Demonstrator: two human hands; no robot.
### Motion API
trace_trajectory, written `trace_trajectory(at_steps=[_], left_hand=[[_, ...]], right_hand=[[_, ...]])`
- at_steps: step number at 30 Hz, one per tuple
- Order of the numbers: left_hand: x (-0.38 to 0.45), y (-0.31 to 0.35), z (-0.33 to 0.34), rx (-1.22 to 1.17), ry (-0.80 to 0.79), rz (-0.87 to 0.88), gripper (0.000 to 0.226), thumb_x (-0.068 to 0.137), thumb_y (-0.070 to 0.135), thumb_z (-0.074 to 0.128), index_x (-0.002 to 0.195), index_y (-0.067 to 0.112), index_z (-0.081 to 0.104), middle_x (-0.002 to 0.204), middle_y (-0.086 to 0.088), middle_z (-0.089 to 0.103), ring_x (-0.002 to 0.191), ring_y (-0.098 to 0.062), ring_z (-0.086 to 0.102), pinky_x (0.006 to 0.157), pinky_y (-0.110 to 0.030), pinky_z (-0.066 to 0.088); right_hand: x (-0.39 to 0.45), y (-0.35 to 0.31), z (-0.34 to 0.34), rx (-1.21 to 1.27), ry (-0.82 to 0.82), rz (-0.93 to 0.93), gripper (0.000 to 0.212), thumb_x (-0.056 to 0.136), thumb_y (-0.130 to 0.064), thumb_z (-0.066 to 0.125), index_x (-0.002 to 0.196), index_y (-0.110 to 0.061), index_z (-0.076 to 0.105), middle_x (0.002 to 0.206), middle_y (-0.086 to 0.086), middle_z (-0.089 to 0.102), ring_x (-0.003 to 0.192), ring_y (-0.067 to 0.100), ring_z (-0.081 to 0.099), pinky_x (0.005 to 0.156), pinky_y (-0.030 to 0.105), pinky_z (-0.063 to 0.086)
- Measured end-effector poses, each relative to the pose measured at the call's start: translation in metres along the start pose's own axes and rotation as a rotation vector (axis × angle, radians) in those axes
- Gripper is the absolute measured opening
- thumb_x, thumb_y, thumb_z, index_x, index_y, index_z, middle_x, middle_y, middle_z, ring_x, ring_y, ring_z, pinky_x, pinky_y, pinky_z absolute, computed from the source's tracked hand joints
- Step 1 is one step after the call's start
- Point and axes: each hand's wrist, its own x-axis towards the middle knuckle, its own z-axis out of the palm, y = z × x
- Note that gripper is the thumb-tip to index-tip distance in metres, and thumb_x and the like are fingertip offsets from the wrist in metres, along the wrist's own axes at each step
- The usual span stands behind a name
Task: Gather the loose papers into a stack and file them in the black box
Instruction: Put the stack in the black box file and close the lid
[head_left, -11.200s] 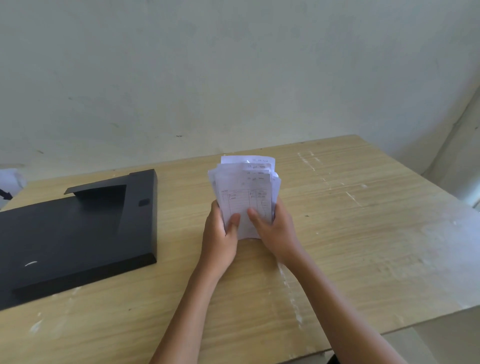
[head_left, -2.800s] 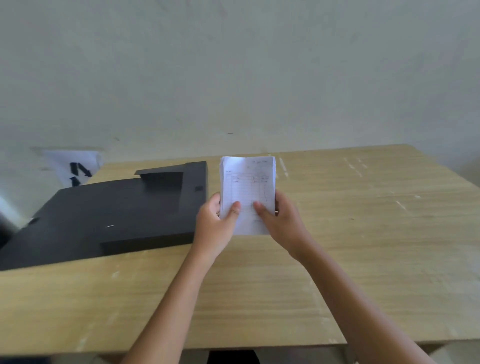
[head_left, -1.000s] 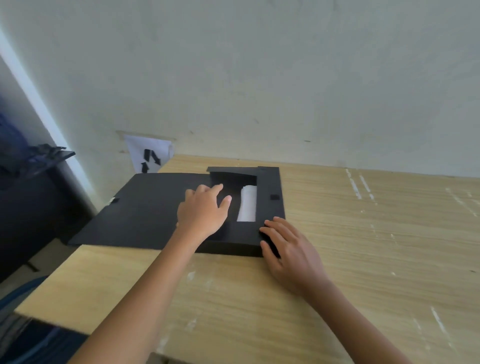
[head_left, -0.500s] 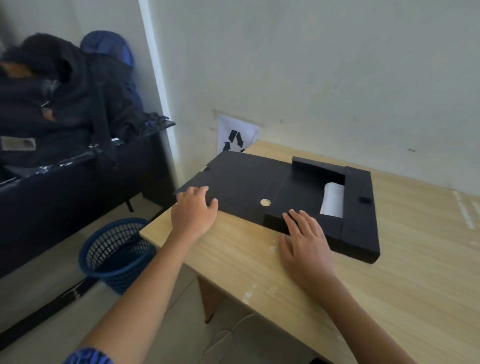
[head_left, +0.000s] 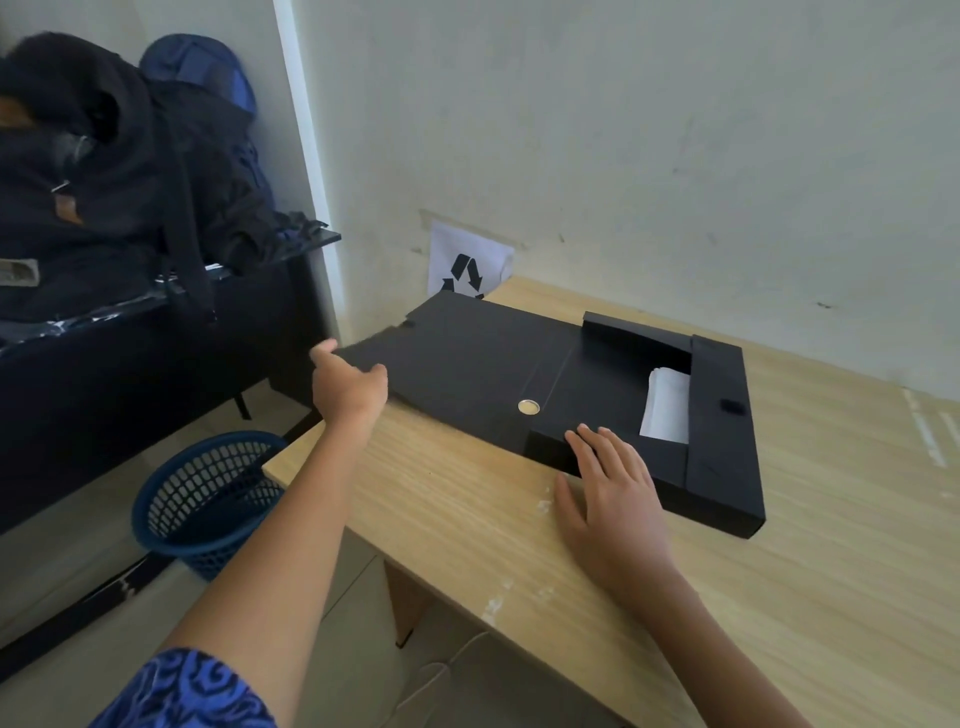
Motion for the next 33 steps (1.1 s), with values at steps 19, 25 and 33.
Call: trace_trajectory(at_steps=[19,25,33], left_hand=[[-0.127,0.088,0.055,-0.055,-0.597,0.702,0.036,0.105,0.039,0.046,0.14,0.045,0.049,0.124,0.021,0.052,0.105,0.006,0.056,0.076,-0.011,0.05],[-0.167,0.085,0.083,0.331,-0.835,0.988,0.042,0.104,0.046,0.041,0.146,0.046,0.042,0.145,0.024,0.044,0.132,-0.003,0.043,0.107,-0.034,0.044],[-0.193,0.065,0.108,0.778,-0.924,1.108,0.043,0.103,0.048,0.044,0.146,0.049,0.041,0.143,0.024,0.044,0.131,-0.013,0.038,0.095,-0.04,0.05]], right_hand=[[-0.001,0.094,-0.07,0.385,0.299,0.564,0.04,0.098,-0.017,0.053,0.138,-0.013,0.054,0.14,0.003,0.055,0.133,0.024,0.048,0.111,0.04,0.042],[0.001,0.139,-0.081,1.13,0.086,0.793,0.045,0.103,-0.001,0.035,0.147,-0.009,0.038,0.144,0.011,0.051,0.126,0.028,0.055,0.108,0.041,0.045],[0.005,0.136,-0.095,0.696,0.006,0.528,0.05,0.103,-0.012,0.029,0.15,-0.025,0.036,0.153,-0.003,0.038,0.13,0.023,0.051,0.112,0.041,0.04]])
